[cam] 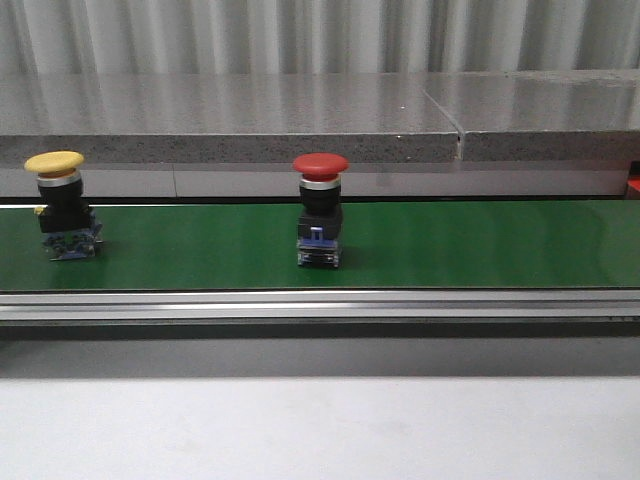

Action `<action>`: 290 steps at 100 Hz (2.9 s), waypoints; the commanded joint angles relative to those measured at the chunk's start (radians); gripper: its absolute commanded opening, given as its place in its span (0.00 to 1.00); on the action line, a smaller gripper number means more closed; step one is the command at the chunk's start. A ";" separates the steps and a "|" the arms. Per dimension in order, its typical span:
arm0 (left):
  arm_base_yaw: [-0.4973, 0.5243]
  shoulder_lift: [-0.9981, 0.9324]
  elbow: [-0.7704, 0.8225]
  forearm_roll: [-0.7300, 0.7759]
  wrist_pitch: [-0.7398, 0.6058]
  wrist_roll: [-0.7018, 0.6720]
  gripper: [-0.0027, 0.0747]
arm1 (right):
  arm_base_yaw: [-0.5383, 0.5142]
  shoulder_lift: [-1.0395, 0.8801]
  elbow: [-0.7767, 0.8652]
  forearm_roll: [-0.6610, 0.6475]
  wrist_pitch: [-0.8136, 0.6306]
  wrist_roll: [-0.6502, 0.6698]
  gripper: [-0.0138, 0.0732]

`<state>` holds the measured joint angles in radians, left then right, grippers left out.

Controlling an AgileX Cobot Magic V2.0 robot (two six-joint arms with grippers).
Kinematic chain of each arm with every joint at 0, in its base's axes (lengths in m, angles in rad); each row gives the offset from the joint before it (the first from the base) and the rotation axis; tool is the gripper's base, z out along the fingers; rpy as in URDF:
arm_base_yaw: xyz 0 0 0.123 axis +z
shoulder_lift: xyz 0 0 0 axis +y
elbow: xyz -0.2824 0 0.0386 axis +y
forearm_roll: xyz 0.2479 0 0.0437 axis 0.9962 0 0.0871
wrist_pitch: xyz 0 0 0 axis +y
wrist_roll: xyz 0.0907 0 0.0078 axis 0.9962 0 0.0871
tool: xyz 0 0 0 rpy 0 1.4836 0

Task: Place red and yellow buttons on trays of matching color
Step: 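Grasp the red button on the belt with the right gripper and lift, then lower the red button into the red tray and open the right gripper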

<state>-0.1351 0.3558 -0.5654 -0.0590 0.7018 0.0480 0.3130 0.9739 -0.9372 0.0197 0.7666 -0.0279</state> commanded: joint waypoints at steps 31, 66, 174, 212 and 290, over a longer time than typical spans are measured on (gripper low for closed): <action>-0.009 0.008 -0.027 -0.013 -0.066 -0.010 0.01 | 0.125 0.315 -0.287 0.047 0.159 -0.007 0.80; -0.009 0.008 -0.027 -0.013 -0.066 -0.010 0.01 | 0.205 0.564 -0.488 0.093 0.285 -0.046 0.80; -0.009 0.008 -0.027 -0.013 -0.066 -0.010 0.01 | 0.155 0.729 -0.589 -0.033 0.253 0.139 0.32; -0.009 0.008 -0.027 -0.013 -0.066 -0.010 0.01 | -0.081 0.596 -0.589 -0.095 0.277 0.204 0.32; -0.009 0.008 -0.027 -0.013 -0.066 -0.010 0.01 | -0.718 0.697 -0.589 0.023 0.198 0.158 0.32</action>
<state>-0.1351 0.3558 -0.5654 -0.0590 0.7018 0.0464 -0.3754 1.6789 -1.4947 0.0158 1.0267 0.1434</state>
